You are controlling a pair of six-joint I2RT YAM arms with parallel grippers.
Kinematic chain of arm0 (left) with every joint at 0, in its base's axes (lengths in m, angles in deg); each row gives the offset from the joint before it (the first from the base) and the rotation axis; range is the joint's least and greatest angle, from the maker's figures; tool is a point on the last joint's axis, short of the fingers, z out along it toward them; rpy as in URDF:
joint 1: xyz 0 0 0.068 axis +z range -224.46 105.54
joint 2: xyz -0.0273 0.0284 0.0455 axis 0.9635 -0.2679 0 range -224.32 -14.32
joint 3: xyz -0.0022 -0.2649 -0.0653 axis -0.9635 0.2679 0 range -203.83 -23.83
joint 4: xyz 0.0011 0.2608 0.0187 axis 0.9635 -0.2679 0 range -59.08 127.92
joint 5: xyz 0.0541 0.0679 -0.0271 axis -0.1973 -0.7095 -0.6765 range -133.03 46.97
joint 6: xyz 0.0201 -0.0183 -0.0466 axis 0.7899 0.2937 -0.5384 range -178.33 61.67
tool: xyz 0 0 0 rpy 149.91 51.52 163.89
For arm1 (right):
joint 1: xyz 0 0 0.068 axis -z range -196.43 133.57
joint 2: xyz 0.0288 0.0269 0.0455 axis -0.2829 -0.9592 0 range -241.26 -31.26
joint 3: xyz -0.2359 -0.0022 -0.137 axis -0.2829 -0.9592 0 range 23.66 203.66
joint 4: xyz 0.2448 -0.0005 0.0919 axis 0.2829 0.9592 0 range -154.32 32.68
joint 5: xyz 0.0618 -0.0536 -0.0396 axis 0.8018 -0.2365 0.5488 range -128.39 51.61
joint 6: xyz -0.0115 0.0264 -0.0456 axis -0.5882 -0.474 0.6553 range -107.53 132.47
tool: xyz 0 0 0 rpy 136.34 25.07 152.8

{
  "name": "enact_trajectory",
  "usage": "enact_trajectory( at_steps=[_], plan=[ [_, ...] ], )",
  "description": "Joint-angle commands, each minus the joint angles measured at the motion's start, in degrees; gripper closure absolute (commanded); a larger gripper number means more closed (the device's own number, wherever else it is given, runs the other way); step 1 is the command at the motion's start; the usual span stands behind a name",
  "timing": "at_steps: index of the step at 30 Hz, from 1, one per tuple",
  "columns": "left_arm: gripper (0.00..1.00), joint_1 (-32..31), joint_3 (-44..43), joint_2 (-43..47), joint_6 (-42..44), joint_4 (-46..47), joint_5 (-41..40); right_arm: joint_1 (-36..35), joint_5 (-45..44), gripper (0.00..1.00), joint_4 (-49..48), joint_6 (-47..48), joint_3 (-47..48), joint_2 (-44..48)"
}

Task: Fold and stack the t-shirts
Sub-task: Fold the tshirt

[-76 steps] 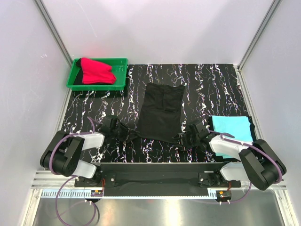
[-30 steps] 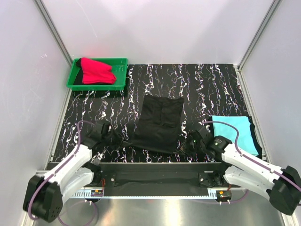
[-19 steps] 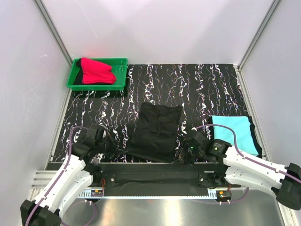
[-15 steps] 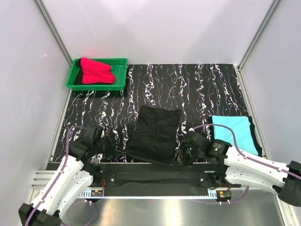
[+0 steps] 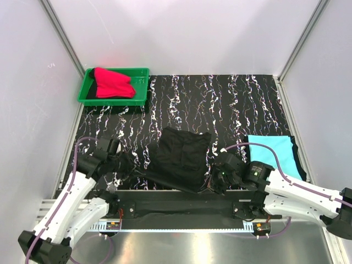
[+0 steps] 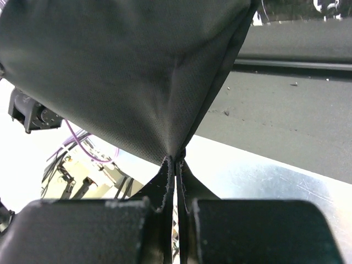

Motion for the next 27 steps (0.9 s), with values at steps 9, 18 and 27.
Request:
enact_trajectory(
  at_steps=[9,18,27],
  plan=[
    [1.00,1.41,-17.52,-14.54,5.30,3.09,-4.16,17.47,8.93,1.00,5.56,18.59,13.62,-8.63],
    [1.00,1.77,-27.63,-31.14,7.50,5.73,-2.22,30.21,20.01,1.00,7.93,30.47,20.48,-17.42],
    [1.00,1.86,-41.00,-45.04,8.91,6.00,-1.96,40.86,27.40,1.00,10.75,41.01,24.61,-24.36]
  ],
)
